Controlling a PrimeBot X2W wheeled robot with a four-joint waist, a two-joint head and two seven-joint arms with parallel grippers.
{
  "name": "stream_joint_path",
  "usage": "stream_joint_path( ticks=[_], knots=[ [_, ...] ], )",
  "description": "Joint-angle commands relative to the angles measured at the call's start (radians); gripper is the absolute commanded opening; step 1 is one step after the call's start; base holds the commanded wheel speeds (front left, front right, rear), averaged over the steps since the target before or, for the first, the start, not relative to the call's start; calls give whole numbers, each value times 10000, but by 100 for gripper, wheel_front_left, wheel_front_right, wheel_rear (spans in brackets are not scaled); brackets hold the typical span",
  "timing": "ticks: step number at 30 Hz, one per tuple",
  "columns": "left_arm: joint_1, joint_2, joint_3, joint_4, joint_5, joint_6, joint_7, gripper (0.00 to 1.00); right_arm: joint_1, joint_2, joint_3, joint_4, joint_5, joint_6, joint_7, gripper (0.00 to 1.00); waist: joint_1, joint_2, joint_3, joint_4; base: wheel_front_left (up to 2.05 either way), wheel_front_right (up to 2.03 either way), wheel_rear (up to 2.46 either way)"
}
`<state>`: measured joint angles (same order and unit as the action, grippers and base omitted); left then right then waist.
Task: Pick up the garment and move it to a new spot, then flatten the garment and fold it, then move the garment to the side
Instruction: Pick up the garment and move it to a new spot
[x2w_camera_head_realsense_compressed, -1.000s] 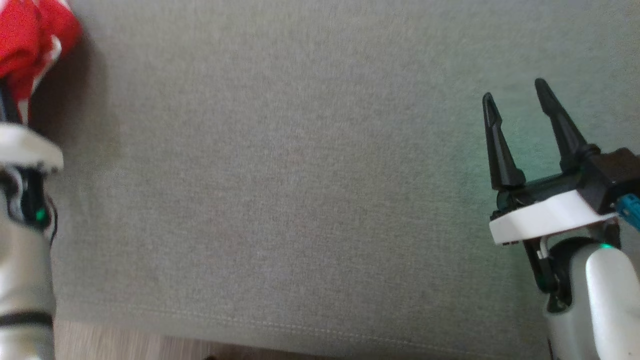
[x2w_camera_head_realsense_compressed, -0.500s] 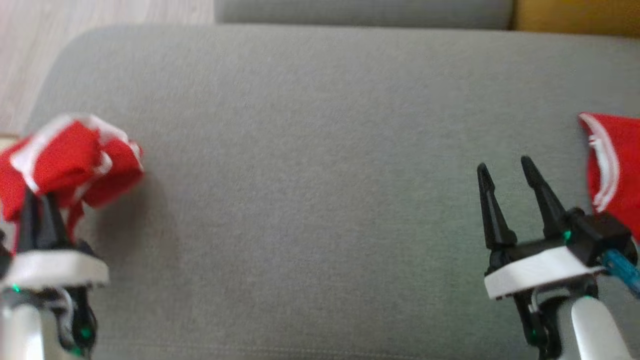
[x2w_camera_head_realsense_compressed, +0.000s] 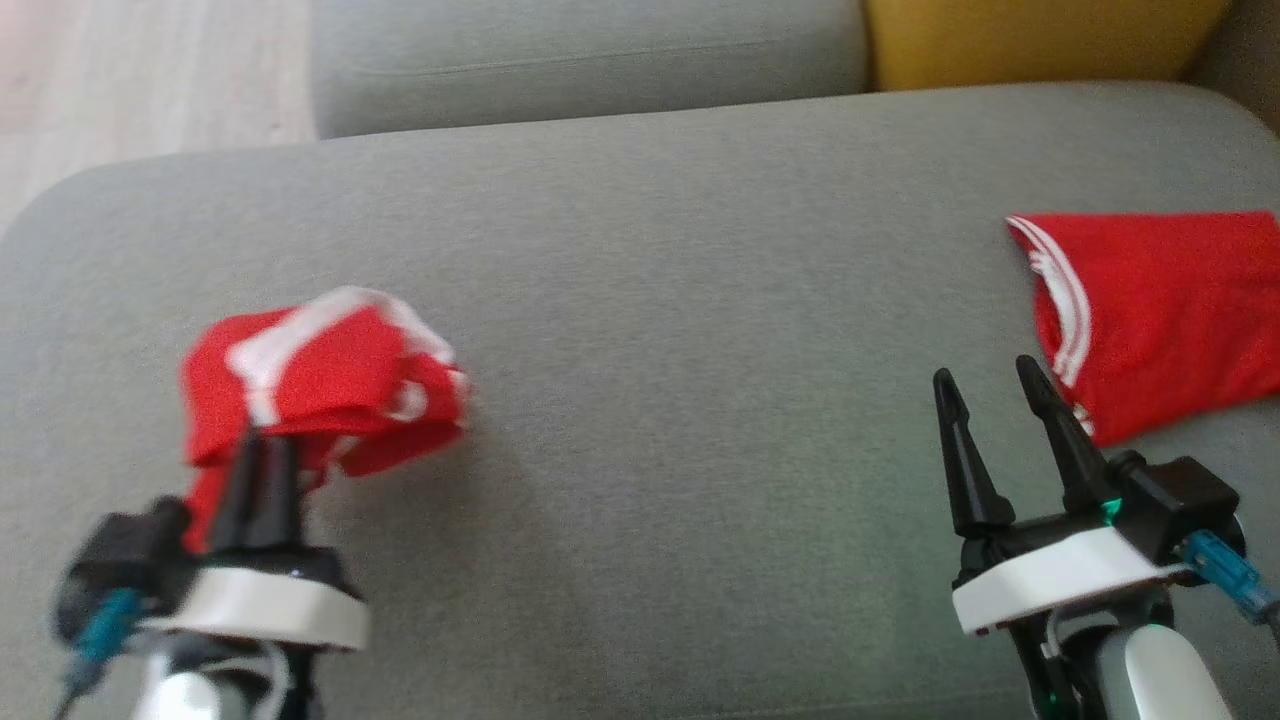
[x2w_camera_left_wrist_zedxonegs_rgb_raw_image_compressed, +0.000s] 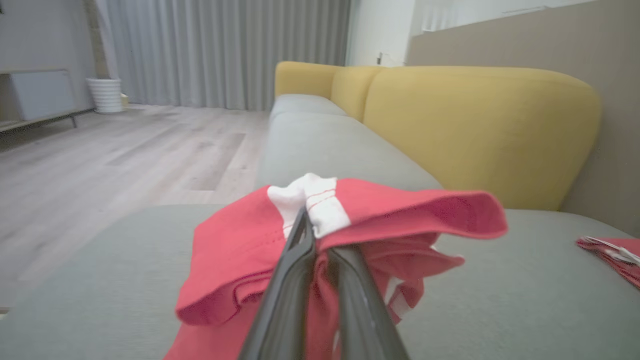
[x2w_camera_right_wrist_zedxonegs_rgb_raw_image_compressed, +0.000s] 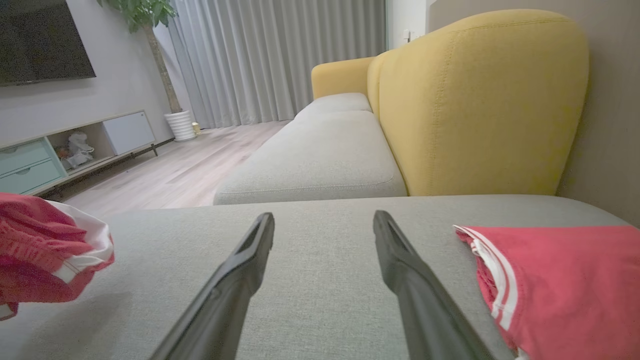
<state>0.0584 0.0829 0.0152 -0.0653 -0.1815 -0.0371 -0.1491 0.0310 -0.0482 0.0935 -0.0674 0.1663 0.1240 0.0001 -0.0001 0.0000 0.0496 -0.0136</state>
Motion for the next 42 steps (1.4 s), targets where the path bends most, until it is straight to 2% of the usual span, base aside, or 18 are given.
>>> stream_joint_path(
  ticks=[1,4,5,9,14,20,21,22,26,30,35,42],
  knots=[
    [-448,3,57,-400,71,-118,72,0,-344,-21,258,-376,29,67,14,100,1,0,67,-344,0,0,0],
    [-753,-52,-643,-182,167,-340,187,0,-431,-21,305,-418,-63,67,54,100,1,0,259,-754,0,0,0],
    [-1095,-93,-1138,102,186,-486,167,0,-514,-21,368,-457,-118,67,44,100,1,0,454,-1031,0,0,0],
    [-1994,-169,-1986,1018,231,-658,41,0,-662,-21,455,-429,5,67,38,100,1,0,903,-1506,0,0,0],
    [-3306,-258,-3075,2479,187,-796,-201,0,-856,-21,471,-414,136,67,-60,100,1,0,1451,-1888,0,0,0],
    [-4419,-299,-4362,4907,381,-876,-226,0,-1024,-21,634,-236,308,67,-184,100,1,0,1788,-2134,0,0,0],
    [-4514,-303,-4469,5214,349,-881,-245,59,-1042,-21,650,-200,322,67,-204,100,1,0,1794,-2148,0,0,0],
    [-4599,-306,-4547,5446,330,-883,-324,100,-1050,-20,658,-167,328,67,-225,100,1,0,1793,-2150,0,0,0],
    [-4665,-315,-4786,5901,225,-871,-674,100,-1020,-20,619,-70,479,67,-309,100,1,0,1659,-1967,0,0,0],
    [-4316,-317,-4720,5698,14,-731,-956,100,-935,-20,511,-5,428,67,-252,100,1,0,1357,-1619,0,0,0],
    [-3704,-217,-4315,4886,-200,-349,-1082,100,-857,-20,407,-48,336,67,-163,100,1,0,1094,-1157,0,0,0],
    [-2748,10,-3199,2644,-358,457,-1122,100,-749,-20,89,-223,186,67,-35,100,1,0,764,-405,0,0,0]
  ],
)
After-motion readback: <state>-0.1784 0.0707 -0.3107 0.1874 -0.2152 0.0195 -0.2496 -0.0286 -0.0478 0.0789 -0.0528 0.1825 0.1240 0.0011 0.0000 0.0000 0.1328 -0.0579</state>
